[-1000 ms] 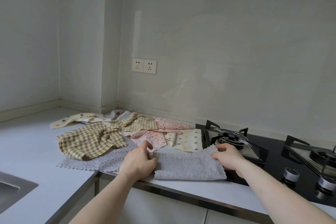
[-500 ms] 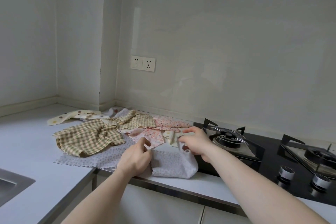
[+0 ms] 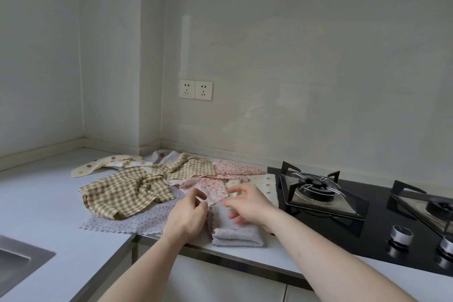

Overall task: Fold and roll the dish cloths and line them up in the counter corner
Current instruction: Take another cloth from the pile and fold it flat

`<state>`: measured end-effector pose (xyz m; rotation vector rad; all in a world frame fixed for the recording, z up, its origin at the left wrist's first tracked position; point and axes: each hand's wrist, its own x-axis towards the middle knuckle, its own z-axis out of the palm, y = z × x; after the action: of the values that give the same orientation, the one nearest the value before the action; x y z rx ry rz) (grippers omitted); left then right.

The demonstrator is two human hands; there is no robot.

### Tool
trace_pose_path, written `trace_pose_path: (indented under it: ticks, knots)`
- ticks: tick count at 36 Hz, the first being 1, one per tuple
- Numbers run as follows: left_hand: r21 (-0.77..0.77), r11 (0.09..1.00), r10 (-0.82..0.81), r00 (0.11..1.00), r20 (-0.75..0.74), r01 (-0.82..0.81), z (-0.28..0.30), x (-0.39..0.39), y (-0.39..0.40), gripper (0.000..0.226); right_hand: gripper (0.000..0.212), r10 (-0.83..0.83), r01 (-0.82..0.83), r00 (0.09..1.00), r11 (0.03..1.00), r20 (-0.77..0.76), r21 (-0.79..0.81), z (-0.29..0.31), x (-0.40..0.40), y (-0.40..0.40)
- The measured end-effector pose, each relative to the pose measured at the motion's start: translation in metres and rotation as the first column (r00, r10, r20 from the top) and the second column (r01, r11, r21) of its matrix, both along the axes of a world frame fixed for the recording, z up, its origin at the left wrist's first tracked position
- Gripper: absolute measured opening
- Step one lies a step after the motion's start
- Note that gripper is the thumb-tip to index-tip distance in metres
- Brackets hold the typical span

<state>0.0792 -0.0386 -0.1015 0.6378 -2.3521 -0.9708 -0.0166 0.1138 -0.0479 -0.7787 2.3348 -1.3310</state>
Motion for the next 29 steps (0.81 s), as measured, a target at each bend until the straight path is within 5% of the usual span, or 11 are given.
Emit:
trace_pose_path:
  ticks: [6,14,20,25,29]
  knots:
    - [-0.003,1.000,-0.017,1.000,0.009,0.017,0.001,-0.004,0.000,0.021,0.027,-0.157,0.173,0.963,0.983,-0.217,0.056,-0.019,-0.032,0.038]
    - [-0.197,0.978,-0.028,0.973,0.228,0.074,0.000,-0.012,0.002,0.056,0.040,-0.140,0.193,0.947,0.967,-0.288,0.164,-0.040,-0.030,0.038]
    - [-0.153,0.985,-0.050,0.973,0.226,0.086,-0.003,-0.014,-0.002,0.038,0.072,-0.082,0.146,0.975,0.936,-0.207,0.319,-0.032,-0.038,0.030]
    - [-0.043,0.992,-0.112,0.981,0.160,0.121,-0.004,-0.013,-0.003,0.016,0.030,0.017,0.014,0.996,0.946,-0.092,0.325,-0.027,-0.046,0.031]
    - [-0.010,0.991,-0.130,0.980,0.154,0.133,-0.005,-0.013,-0.005,0.026,0.020,-0.007,0.035,0.994,0.967,-0.110,0.251,-0.035,-0.048,0.030]
